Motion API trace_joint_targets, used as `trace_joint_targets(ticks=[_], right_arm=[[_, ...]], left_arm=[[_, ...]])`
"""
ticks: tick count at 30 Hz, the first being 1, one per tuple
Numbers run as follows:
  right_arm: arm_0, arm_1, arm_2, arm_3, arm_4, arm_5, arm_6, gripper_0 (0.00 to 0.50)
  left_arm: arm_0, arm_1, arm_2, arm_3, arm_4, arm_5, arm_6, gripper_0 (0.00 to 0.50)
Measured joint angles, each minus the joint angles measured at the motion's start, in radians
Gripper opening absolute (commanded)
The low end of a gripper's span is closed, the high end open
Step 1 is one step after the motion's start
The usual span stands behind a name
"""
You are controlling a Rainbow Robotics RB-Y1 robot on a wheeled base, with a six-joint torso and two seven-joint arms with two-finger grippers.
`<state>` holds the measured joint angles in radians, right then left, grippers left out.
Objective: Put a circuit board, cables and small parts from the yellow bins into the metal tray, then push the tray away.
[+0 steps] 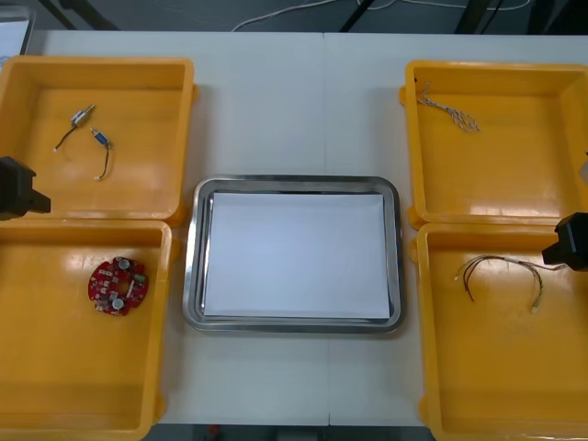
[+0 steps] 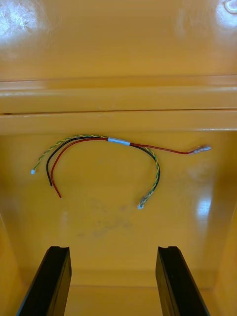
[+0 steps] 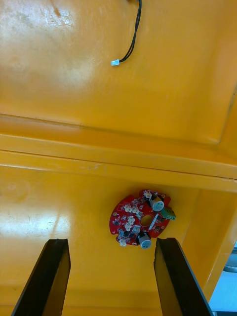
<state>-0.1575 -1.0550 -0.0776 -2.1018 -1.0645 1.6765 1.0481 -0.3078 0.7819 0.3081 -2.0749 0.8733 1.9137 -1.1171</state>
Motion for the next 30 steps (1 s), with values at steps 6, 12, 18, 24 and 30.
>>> trace_joint_targets(ticks=[6, 12, 18, 24, 30], right_arm=[[0.0, 0.0, 0.0, 0.0, 0.0, 0.0, 0.0, 0.5], [0.0, 0.0, 0.0, 0.0, 0.0, 0.0, 0.0, 0.5], [0.0, 0.0, 0.0, 0.0, 0.0, 0.0, 0.0, 0.5], [0.0, 0.0, 0.0, 0.0, 0.0, 0.0, 0.0, 0.5], [0.0, 0.0, 0.0, 0.0, 0.0, 0.0, 0.0, 0.5]], left_arm=[[0.0, 0.0, 0.0, 0.0, 0.0, 0.0, 0.0, 0.5], [0.0, 0.0, 0.0, 0.0, 0.0, 0.0, 0.0, 0.5], [0.0, 0.0, 0.0, 0.0, 0.0, 0.0, 0.0, 0.5], [0.0, 0.0, 0.0, 0.0, 0.0, 0.0, 0.0, 0.5], [0.0, 0.0, 0.0, 0.0, 0.0, 0.0, 0.0, 0.5]])
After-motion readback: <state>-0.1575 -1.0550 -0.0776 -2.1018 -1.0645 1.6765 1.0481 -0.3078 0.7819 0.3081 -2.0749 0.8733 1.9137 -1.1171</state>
